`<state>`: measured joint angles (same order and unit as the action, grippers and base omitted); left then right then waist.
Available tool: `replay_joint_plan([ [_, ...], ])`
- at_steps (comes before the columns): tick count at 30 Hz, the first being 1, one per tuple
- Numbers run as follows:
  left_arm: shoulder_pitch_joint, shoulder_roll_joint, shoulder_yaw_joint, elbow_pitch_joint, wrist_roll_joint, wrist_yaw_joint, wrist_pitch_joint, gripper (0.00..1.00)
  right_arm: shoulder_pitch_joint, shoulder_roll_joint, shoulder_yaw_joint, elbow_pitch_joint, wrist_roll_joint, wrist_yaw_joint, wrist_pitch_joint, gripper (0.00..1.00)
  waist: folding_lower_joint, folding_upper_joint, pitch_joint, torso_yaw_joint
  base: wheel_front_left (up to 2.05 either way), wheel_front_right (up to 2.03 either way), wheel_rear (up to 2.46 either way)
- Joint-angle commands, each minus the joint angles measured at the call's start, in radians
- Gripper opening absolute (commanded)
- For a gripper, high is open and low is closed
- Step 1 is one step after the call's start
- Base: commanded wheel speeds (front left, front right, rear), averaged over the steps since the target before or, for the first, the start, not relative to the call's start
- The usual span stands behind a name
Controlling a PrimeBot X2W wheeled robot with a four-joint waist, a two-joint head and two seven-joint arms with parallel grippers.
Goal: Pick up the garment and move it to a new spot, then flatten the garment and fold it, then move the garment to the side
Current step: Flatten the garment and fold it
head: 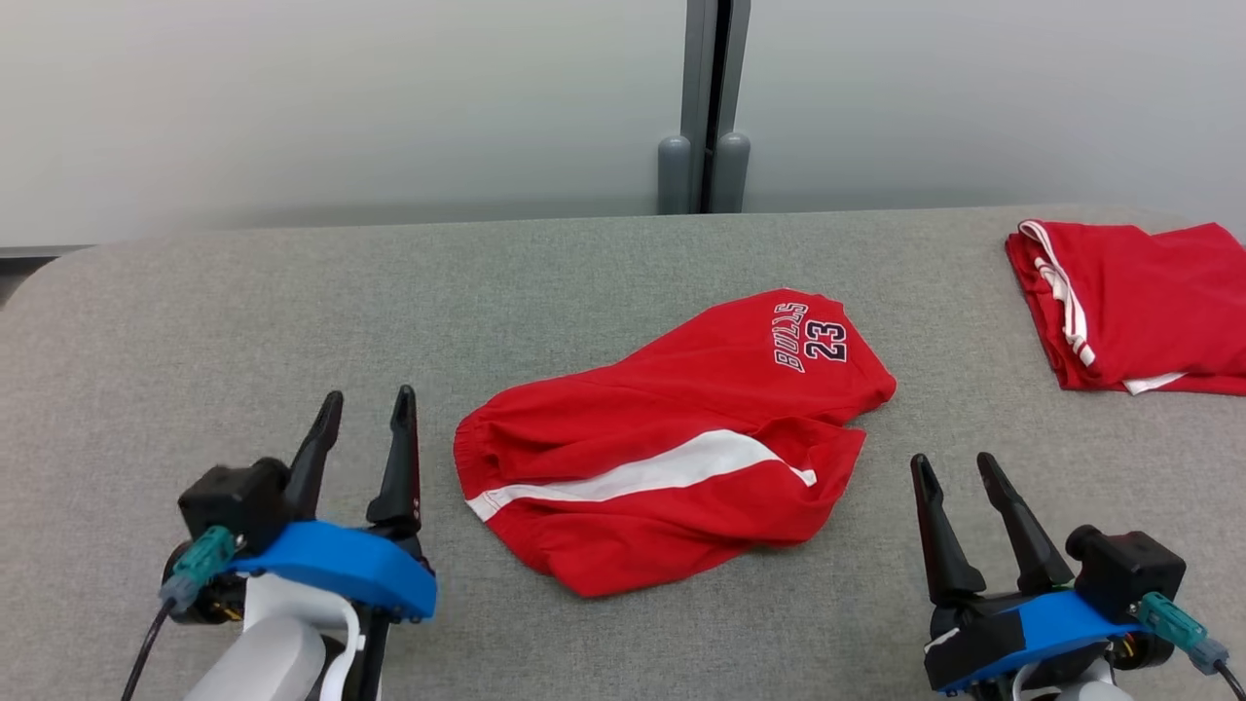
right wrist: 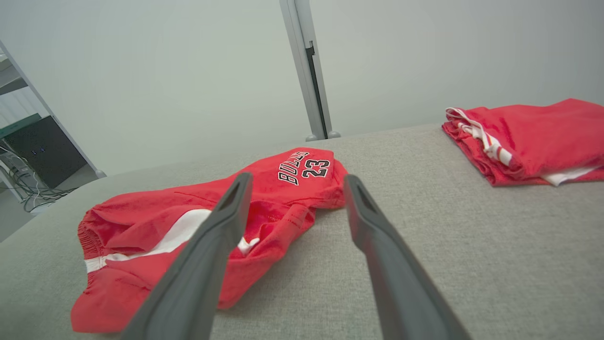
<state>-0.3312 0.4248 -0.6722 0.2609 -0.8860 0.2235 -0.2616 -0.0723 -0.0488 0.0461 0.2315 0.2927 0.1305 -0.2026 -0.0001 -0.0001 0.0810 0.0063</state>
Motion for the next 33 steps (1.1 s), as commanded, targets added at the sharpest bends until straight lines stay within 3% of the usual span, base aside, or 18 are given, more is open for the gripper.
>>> replay_joint_plan([
  [1, 0.066, -0.017, 0.060, -0.035, 0.056, -0.006, -0.003, 1.00, 0.014, -0.003, -0.006, -0.009, -0.005, 0.001, 0.004, 1.00, 0.0001, 0.0001, -0.005, 0.004, 0.00, 0.00, 0.00],
  [6, 0.193, -0.083, 0.234, -0.098, 0.215, -0.059, -0.004, 1.00, 0.020, -0.003, -0.014, -0.018, -0.010, 0.001, 0.015, 1.00, 0.0001, 0.0001, -0.020, 0.015, 0.00, 0.00, 0.00],
  [11, 0.265, -0.113, 0.321, -0.059, 0.334, -0.103, -0.004, 1.00, 0.028, -0.003, -0.009, -0.024, -0.009, 0.001, 0.026, 1.00, 0.0001, 0.0001, -0.032, 0.017, 0.00, 0.00, 0.00],
  [22, 0.300, -0.182, 0.426, -0.018, 0.424, -0.172, -0.004, 1.00, -0.005, -0.003, 0.007, -0.036, -0.014, 0.001, 0.089, 1.00, 0.0001, 0.0001, -0.034, 0.025, 0.00, 0.00, 0.00],
  [33, 0.258, -0.226, 0.464, 0.030, 0.475, -0.238, -0.004, 1.00, -0.207, -0.003, 0.014, 0.044, -0.007, 0.001, 0.539, 1.00, 0.0001, 0.0001, -0.001, 0.045, 0.00, 0.00, 0.00],
])
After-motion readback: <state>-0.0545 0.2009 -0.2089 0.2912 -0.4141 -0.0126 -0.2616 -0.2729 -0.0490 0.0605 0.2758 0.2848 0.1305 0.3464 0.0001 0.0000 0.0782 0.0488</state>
